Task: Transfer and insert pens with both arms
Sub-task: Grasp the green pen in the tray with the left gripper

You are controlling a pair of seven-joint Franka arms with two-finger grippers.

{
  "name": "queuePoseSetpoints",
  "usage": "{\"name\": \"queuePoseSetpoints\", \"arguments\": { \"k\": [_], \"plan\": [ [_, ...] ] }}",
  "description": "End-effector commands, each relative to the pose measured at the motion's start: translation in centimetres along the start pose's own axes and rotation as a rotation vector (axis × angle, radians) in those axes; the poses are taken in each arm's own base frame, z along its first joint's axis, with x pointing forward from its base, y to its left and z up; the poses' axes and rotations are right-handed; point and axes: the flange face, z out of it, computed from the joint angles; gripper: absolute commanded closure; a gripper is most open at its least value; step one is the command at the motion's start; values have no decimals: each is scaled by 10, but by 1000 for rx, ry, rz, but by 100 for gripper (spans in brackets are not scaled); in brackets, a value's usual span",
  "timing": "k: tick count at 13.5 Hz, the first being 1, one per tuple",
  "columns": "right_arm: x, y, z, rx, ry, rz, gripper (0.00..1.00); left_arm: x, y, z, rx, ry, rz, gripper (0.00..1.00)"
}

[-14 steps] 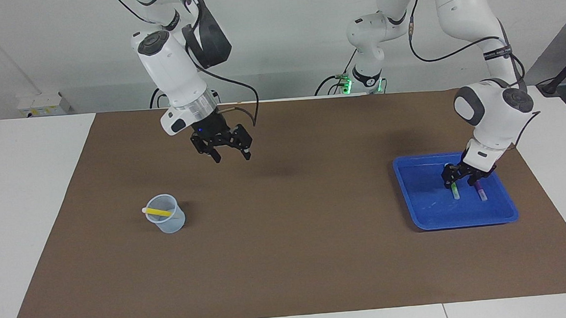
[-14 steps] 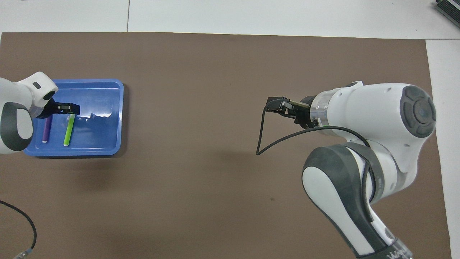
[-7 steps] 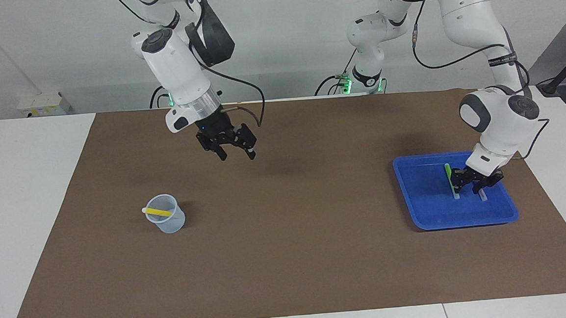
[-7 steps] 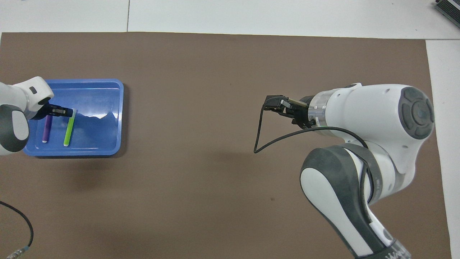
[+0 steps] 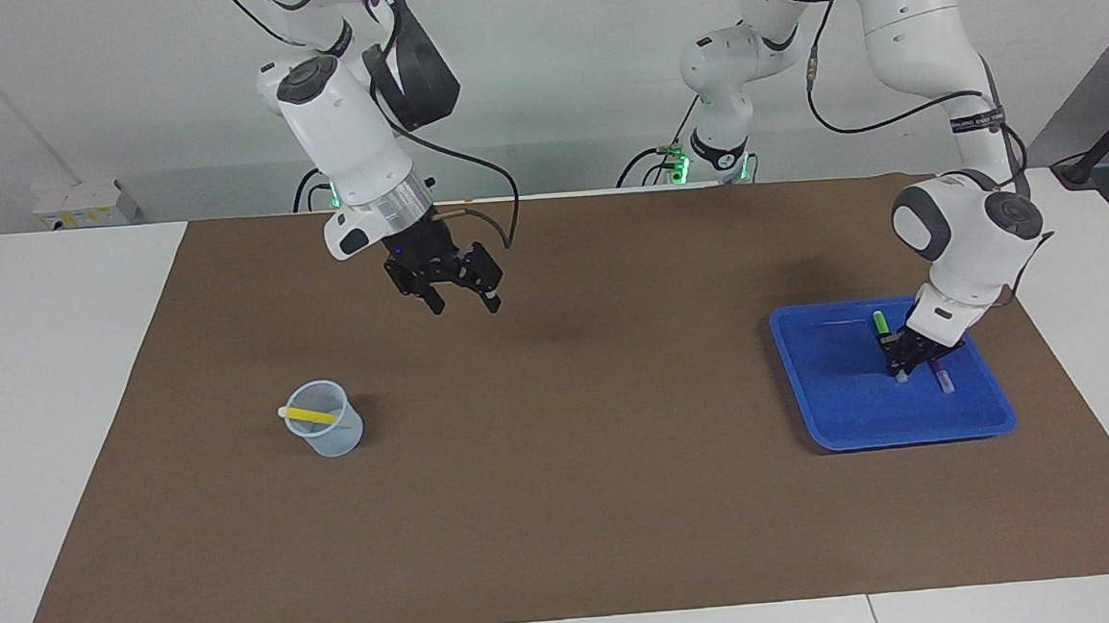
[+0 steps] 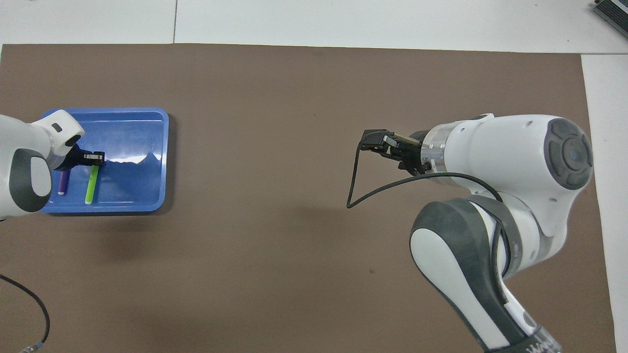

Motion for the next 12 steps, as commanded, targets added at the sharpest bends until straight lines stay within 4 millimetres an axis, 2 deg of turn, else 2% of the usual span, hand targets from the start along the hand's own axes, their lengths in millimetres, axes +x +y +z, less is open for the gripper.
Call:
{"name": "queuePoseSetpoints", "arguments": {
  "k": [1,2,4,9,10,12],
  "plan": [
    [-1,0,-4,17,1,26,0,-12,3,14,-13,-55,-33,72],
    [-1,0,-4,18,0,26,0,-15,3,12,-19,-80,-34,100],
    [0,1,-5,18,1,26,0,-18,5,5,-85,-130,-92,100],
    [2,0,-7,21,7,19,0,4,18,-62,-141,-222,-191,100],
    [5,2,-11,18,4,17,0,7,29,-73,-146,-239,-249,100],
    [10,4,-15,14,-4,23,0,15,77,-87,-222,-295,-479,100]
  ]
}}
